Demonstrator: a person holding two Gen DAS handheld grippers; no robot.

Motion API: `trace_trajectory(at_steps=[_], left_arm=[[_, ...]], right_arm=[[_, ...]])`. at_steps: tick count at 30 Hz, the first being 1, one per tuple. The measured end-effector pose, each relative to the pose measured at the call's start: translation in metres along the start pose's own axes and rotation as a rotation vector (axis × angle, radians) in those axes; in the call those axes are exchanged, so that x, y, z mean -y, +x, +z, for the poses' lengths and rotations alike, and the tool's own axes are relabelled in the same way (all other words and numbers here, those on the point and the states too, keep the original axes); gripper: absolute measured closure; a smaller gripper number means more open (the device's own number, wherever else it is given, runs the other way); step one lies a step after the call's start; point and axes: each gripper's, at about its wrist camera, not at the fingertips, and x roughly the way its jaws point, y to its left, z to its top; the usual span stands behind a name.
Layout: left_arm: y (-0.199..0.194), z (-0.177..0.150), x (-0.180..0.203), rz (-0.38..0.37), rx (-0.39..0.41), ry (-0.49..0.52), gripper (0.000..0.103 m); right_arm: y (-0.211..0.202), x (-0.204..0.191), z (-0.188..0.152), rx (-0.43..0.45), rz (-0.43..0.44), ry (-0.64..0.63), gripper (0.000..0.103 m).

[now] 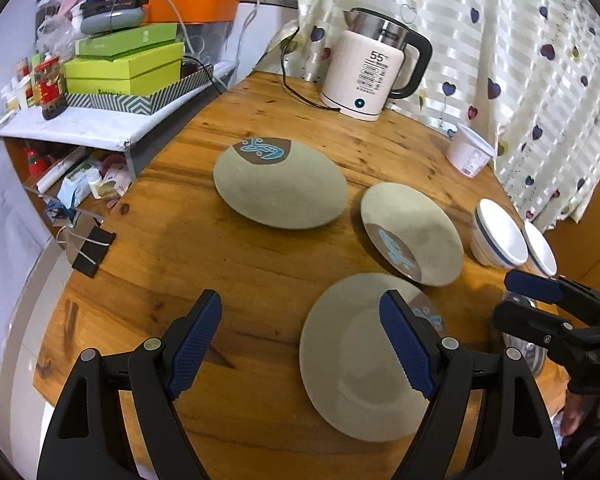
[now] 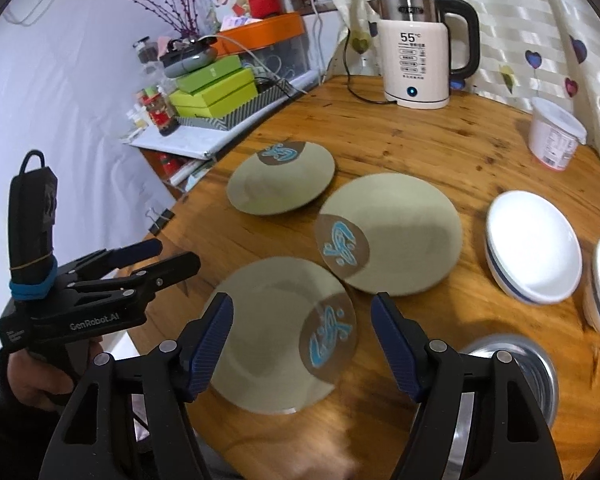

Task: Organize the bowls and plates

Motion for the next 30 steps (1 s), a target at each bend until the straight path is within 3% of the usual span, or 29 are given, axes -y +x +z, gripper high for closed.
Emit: trace_trajectory(at_steps=[10,17,30], left_arm=[[0.013,0.024,-0.022,0.02,0.021,-0.04,0.022],[0.027,0.042,-0.036,0.036,0.026,-0.07,0.027],[0.061,0.061,-0.056,0.034,-0.006,-0.118,0.04]], right_arm=[[0.025,0.005,0.04,-0.028,0.02,0.021,0.03],[0.05,0.004,0.069,-0.047,0.006,-0.019,0.031],[0.104,0.007,0.106,-0.112,0.022,-0.029,0.046]])
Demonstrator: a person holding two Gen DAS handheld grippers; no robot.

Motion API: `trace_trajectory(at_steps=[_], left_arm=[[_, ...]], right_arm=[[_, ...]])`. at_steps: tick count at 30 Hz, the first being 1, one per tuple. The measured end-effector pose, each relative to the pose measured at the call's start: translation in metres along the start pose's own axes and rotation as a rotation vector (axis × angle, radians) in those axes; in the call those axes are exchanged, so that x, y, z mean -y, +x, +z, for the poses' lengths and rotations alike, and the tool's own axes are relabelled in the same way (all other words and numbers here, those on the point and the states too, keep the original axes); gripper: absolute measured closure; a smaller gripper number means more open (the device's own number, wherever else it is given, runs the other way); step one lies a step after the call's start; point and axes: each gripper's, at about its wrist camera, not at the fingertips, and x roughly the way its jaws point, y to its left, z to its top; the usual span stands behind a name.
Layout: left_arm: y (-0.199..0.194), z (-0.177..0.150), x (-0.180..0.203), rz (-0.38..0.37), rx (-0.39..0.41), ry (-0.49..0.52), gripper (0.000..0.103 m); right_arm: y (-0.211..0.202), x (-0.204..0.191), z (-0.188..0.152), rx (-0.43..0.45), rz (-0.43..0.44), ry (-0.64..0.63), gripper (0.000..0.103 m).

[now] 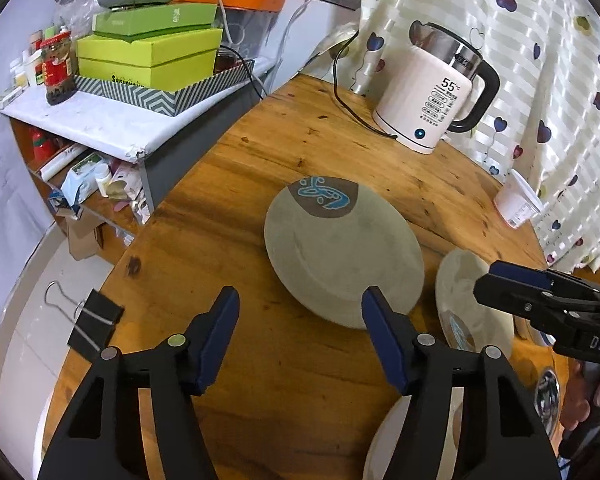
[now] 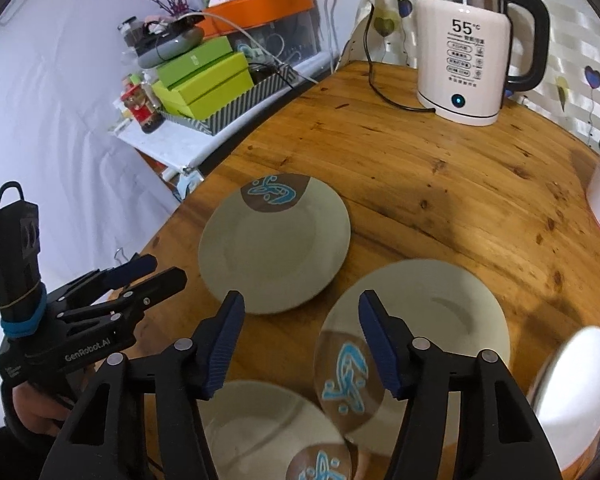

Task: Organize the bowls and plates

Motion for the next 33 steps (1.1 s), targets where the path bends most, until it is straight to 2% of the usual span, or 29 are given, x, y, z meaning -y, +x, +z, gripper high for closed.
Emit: trace_trajectory(at_steps=[4,6,9,20,25,27,33], left_arm=[[0.01,0.006,-0.004,-0.004,-0.007,-0.007,0.043],[0.015,0.009,-0.006,-0.005,-0.014,-0.014,0.051],[0.024,0.012,-0.011,-0.008,-0.027,-0.03,0.056],[0.043,0.015,-0.017,-0.035,-0.059,-0.046,0.071],[0.049,0.017,-0.017,-0.051,-0.068,-0.045,0.072],[0.051,0.017,-0.016,-0.052,-0.071,-0.044,0.076],[0.052,0.018,-0.018,-0.057,-0.069,-0.048,0.077]], right_arm=[[0.015,0.003,0.011,-0.014,-0.001,0.008,0.051],[0.023,0.005,0.016,-0.028,0.0,0.014,0.055],[0.034,0.008,0.021,-0.042,0.006,0.019,0.06],[0.066,0.021,0.032,-0.087,0.0,0.064,0.069],[0.071,0.022,0.033,-0.093,-0.014,0.07,0.074],[0.071,0.023,0.034,-0.091,-0.018,0.072,0.076],[0.075,0.026,0.037,-0.096,-0.021,0.081,0.078]])
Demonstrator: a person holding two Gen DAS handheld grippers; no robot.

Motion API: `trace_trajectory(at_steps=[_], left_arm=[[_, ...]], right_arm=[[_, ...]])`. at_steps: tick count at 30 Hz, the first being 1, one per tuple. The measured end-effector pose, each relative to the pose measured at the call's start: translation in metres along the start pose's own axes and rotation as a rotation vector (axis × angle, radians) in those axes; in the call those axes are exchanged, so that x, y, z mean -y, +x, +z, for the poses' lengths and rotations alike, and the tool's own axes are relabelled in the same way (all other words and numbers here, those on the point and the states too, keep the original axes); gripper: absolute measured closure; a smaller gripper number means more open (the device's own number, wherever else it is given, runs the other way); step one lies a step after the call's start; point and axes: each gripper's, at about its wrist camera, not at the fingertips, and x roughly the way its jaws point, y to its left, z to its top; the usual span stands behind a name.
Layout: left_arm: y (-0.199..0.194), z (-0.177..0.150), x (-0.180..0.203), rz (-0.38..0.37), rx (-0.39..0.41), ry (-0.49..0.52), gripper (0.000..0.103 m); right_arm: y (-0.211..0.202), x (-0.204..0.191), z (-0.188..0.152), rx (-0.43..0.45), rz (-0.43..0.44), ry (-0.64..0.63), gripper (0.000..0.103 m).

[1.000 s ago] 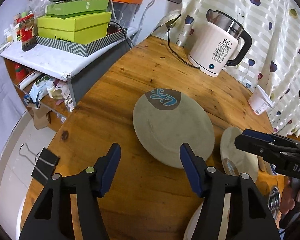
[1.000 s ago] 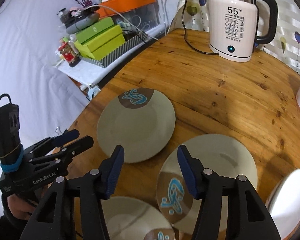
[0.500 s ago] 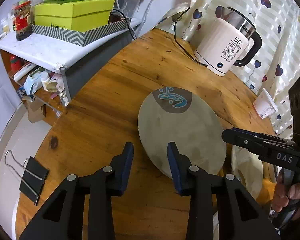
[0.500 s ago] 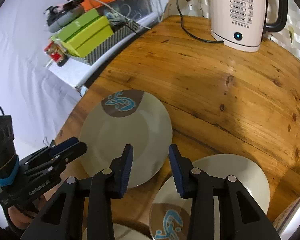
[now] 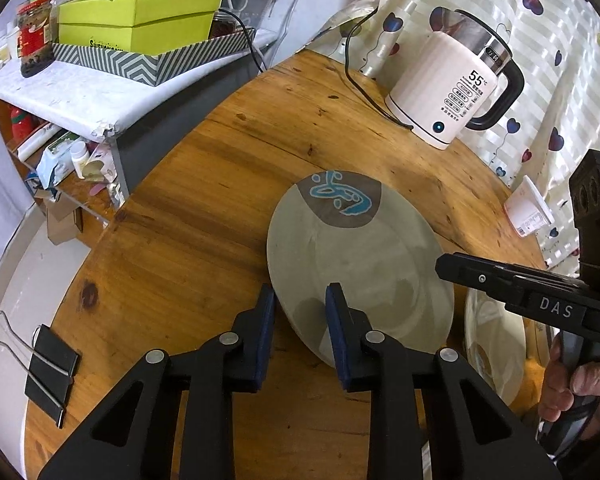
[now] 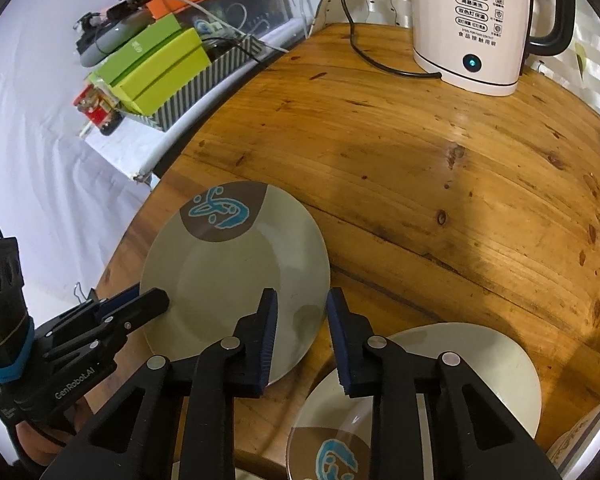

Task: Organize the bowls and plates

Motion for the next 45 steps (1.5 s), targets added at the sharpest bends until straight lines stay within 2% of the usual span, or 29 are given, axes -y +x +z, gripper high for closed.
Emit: trace_trajectory(at_steps=[7,28,36,45], left_arm=[[-0.002,0.0,0.0,0.001,0.005,0.004,0.077],[-0.03,-0.006,0.007,0.012,0.038,0.023,0.077],[-0.054,-0.021,0.017,0.004,0.049,0.045,0.077],[-0.076,-0.05,0.033,-0.009,0.042,0.076,0.077]], right_arm=[[0.005,0.005,-0.001,-0.003,-0.01,0.018,0.088],[-0.02,-0.006,-0.013,0.02,-0.002,0.021,0.088],[-0.048,-0.013,-0.035,0.042,-0.003,0.026,0.088],[-0.077,-0.017,-0.077,0.061,-0.019,0.047,0.088]])
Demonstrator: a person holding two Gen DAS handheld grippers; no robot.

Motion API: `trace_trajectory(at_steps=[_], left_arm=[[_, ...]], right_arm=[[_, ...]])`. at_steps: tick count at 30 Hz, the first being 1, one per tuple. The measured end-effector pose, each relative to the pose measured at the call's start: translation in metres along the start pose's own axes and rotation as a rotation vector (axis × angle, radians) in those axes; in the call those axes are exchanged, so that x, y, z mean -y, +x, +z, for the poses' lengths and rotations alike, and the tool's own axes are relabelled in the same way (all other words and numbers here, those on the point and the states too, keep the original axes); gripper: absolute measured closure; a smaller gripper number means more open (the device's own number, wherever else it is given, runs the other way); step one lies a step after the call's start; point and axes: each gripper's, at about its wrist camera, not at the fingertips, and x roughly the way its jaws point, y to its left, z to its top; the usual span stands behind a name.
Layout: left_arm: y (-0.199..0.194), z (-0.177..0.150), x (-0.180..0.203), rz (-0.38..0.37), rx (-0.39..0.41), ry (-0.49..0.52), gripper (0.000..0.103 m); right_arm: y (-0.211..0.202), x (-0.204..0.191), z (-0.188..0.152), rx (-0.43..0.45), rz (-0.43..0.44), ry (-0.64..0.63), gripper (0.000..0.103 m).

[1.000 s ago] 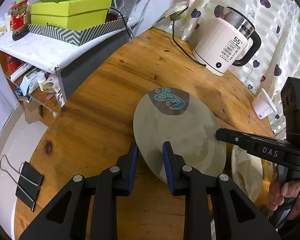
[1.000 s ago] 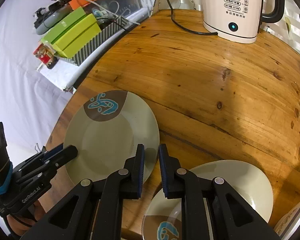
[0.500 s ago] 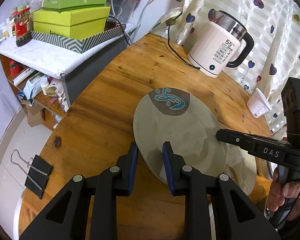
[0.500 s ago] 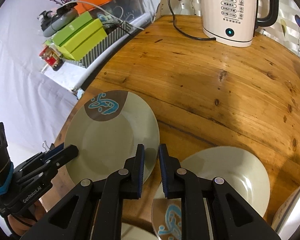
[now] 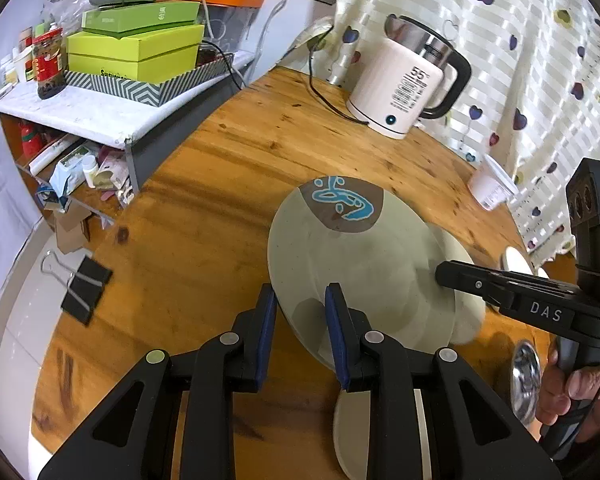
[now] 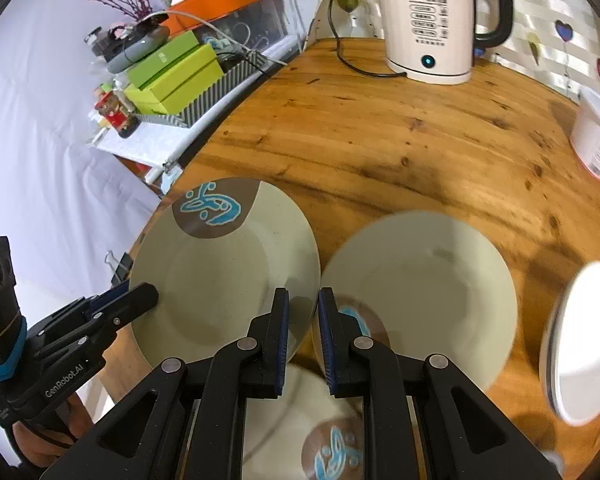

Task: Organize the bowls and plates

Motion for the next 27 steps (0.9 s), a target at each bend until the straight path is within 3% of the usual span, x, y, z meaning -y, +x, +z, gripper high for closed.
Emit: trace_trajectory(at_steps=[27], left_arm=[[-0.027,-0.081,0.041,-0.026,-0.074,0.072,0.077]], right_arm=[[-0.042,0.021,-0.106,-0.007,-0.028,0.093,0.088]])
